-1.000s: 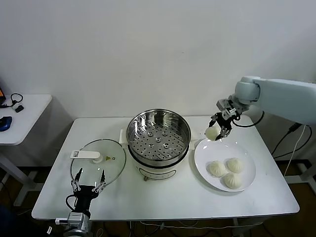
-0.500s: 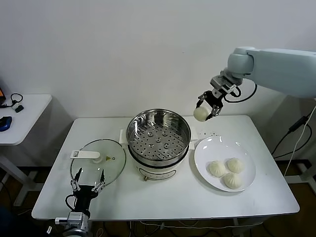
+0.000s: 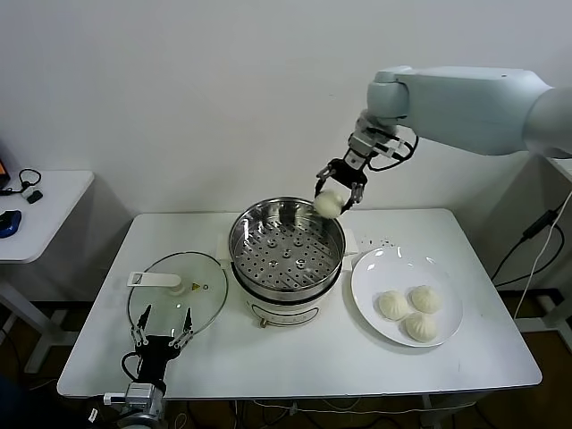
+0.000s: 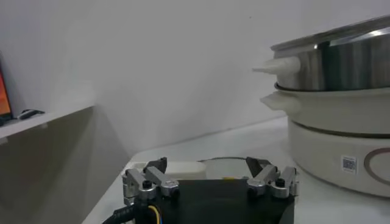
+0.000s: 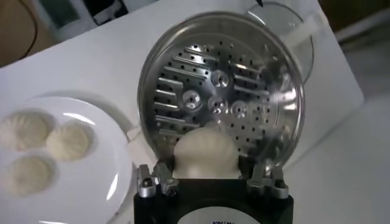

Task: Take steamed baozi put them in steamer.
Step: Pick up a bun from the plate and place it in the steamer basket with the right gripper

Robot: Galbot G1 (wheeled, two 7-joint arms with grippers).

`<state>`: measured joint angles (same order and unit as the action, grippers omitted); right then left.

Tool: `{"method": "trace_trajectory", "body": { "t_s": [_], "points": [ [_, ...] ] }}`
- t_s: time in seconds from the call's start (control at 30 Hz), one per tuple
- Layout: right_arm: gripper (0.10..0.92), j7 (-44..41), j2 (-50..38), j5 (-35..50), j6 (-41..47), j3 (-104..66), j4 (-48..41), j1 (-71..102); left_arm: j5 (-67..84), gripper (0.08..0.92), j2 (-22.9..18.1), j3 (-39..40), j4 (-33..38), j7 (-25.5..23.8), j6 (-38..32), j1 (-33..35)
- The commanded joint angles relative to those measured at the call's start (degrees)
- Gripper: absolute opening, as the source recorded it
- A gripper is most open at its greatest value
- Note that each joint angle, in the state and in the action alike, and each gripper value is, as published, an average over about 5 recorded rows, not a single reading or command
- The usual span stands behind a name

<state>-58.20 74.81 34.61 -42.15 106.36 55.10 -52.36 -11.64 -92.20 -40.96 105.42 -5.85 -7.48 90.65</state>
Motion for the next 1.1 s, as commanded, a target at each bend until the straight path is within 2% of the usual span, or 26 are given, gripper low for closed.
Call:
{"method": "trace_trajectory", "body": {
  "t_s": [0.03, 0.3, 1.1],
  "points": [
    [0.681, 0.4, 7.7, -3.6, -7.8, -0.2, -4.7, 1.6, 0.1, 0.823, -2.4, 0.0, 0.1, 0.0, -0.1, 0.0],
    [0.683, 1.8, 13.3, -10.7, -7.8, -1.4, -12.4, 7.4, 0.4, 0.823, -2.4, 0.1, 0.5, 0.1, -0.2, 0.0],
    [0.685, 4.7, 14.7, -12.6, -7.8, -4.8, -20.9, 18.1, 0.2, 0.823, -2.7, 0.1, 0.0, 0.2, -0.4, -0.3]
  ]
}}
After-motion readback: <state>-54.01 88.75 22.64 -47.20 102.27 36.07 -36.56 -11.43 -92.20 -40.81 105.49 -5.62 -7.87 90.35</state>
